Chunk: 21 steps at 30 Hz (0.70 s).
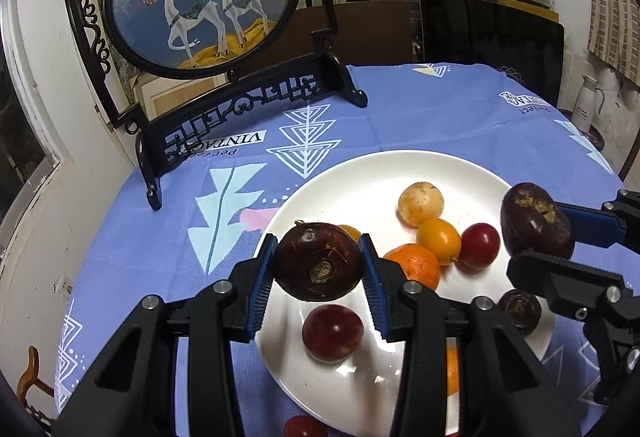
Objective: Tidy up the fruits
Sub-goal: 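Carry both water chestnuts over the white plate, lower them and open both tools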
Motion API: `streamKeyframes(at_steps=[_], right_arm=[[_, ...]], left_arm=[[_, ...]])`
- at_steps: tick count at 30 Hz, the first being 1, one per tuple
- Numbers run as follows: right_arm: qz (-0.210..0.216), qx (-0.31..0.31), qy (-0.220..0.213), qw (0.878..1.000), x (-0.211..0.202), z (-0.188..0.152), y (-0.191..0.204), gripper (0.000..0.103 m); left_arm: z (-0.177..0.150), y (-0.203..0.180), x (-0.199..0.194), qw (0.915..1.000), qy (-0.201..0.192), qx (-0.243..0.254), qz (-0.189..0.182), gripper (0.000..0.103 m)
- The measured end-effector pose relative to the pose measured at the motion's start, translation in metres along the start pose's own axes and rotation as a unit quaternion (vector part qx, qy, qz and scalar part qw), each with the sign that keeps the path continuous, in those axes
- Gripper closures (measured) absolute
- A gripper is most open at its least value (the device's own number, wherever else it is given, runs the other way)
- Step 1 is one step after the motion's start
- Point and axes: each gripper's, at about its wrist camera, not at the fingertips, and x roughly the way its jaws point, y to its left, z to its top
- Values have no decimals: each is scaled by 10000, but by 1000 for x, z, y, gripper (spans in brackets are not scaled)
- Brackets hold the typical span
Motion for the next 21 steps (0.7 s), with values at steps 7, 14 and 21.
streamKeyframes(at_steps=[7, 14, 21], right_arm=[[-96, -10, 43, 9999, 10, 3, -1, 62], [-75, 81, 94, 9999, 16, 2, -6, 62], [-45, 159, 147, 9998, 19, 2, -9, 62]], left_arm=[[5, 1, 7, 10000, 51, 1, 29, 63], [6, 5, 17, 9999, 127, -27, 53, 63], [5, 4, 21, 9999, 162, -18, 43, 63]])
